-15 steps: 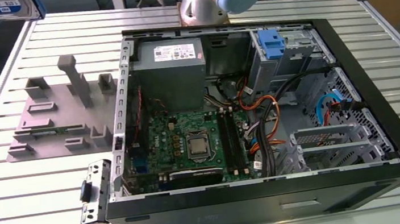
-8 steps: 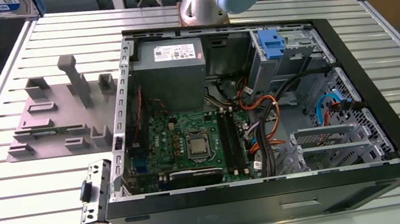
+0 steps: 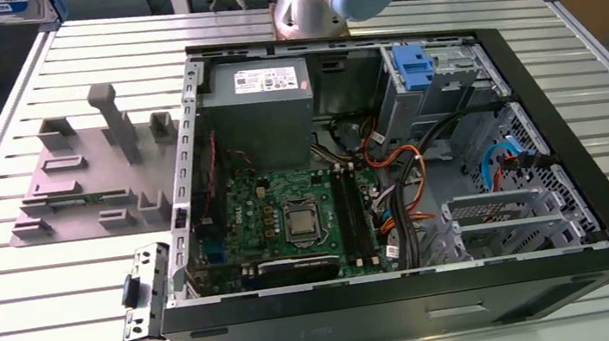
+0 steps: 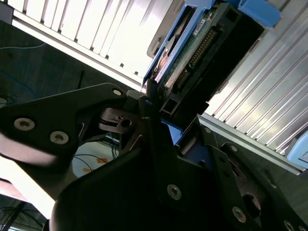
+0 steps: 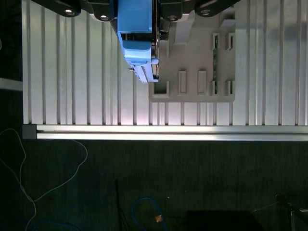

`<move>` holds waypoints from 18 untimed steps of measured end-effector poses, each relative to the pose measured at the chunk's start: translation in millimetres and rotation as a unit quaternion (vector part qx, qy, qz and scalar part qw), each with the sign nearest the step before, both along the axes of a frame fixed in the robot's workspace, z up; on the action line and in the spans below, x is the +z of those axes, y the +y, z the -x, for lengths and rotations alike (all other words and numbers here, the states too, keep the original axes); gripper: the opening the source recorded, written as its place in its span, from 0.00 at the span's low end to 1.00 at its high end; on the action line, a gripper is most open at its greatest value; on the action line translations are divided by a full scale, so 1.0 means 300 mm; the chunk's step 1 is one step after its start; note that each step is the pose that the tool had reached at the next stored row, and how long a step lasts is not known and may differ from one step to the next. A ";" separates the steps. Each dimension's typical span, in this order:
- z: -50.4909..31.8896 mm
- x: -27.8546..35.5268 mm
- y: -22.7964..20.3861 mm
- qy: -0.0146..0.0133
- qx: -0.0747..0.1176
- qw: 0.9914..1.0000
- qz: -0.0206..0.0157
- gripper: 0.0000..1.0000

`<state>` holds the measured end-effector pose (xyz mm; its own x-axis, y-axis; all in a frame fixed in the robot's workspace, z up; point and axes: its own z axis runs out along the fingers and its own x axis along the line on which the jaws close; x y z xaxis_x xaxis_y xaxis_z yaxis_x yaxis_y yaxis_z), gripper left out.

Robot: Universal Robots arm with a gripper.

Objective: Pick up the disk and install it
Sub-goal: 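Pick up the disk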

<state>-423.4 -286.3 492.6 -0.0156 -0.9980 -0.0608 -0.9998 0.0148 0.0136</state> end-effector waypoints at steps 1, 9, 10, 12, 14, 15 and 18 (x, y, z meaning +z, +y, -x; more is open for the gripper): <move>0.000 0.002 0.000 0.000 0.000 1.000 0.000 0.36; 0.000 0.019 0.000 0.000 0.000 1.000 0.000 0.36; 0.000 0.021 0.000 0.000 0.000 1.000 0.000 0.36; 0.000 0.026 0.000 0.000 0.000 1.000 0.000 0.36; 0.000 0.031 0.000 0.000 0.000 1.000 0.000 0.36; 0.000 0.039 0.000 0.000 0.000 1.000 0.000 0.36; 0.000 0.046 0.000 0.000 0.000 1.000 0.000 0.36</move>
<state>-423.4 -286.3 506.4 -0.0155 -0.9980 -0.0614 -0.9998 0.0147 0.0136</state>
